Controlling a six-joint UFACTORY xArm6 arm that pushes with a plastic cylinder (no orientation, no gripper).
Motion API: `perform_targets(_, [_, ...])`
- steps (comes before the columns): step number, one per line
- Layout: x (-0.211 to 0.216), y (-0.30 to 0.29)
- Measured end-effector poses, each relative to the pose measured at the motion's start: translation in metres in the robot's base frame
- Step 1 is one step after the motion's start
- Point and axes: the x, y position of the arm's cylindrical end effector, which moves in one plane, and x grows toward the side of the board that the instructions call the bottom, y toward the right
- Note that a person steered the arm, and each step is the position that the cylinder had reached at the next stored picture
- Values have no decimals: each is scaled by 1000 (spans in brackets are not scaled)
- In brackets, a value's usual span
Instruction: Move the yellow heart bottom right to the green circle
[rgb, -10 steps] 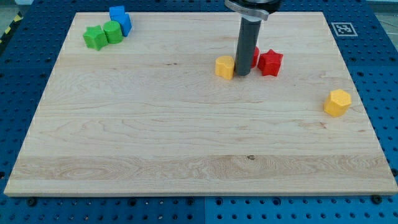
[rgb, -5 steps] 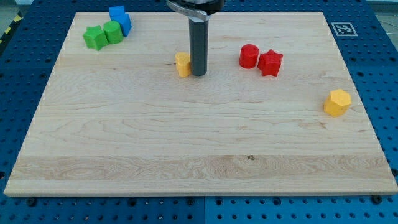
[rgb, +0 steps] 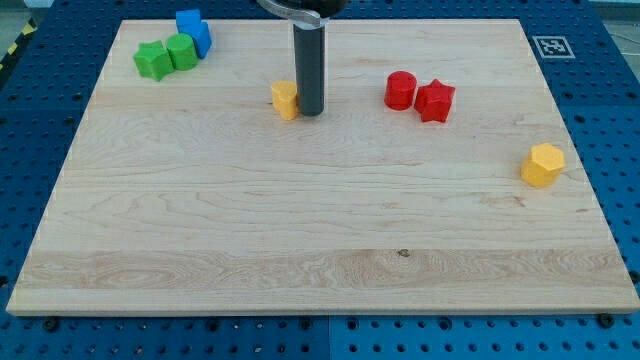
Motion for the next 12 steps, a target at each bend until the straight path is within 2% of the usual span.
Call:
perform_targets(6, [-6, -80])
perform_targets(12, [-39, -100])
